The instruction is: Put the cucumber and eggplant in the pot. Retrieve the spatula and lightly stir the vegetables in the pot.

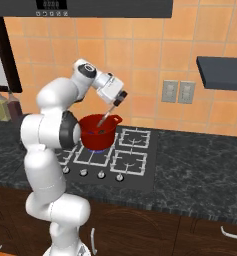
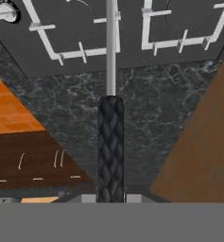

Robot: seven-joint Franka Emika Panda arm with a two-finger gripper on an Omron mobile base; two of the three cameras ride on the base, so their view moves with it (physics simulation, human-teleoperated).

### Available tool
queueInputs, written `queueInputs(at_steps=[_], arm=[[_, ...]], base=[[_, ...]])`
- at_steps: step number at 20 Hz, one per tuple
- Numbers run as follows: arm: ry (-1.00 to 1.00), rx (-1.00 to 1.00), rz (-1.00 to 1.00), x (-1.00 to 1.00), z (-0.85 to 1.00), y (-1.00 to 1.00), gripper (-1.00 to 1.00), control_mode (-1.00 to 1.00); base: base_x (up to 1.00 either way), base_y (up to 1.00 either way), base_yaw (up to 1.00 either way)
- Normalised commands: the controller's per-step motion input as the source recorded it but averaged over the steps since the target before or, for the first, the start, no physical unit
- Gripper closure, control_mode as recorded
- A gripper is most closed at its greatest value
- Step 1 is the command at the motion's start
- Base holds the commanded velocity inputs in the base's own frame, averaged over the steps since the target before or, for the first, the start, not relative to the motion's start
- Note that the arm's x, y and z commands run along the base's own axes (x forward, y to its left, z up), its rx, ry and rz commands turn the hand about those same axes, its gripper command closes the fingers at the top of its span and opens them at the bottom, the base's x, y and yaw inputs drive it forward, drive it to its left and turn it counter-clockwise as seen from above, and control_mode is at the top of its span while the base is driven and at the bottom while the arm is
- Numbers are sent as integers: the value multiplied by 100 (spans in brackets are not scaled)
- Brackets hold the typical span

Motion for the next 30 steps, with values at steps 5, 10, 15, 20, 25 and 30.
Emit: queueInputs(at_steps=[5,10,15,20,25,30], arm=[[19,-33,0,16,-24,31,100,-100],[12,-16,0,37,0,32,100,-100],[2,-13,0,15,-1,15,100,-100],[-2,-7,0,17,-5,0,100,-100],[2,2,0,-28,70,9,100,-100],[21,1,0,-49,18,13,100,-100]], base=[[0,0,0],[0,0,0],[0,0,0],[0,0,0],[0,0,0],[0,0,0]])
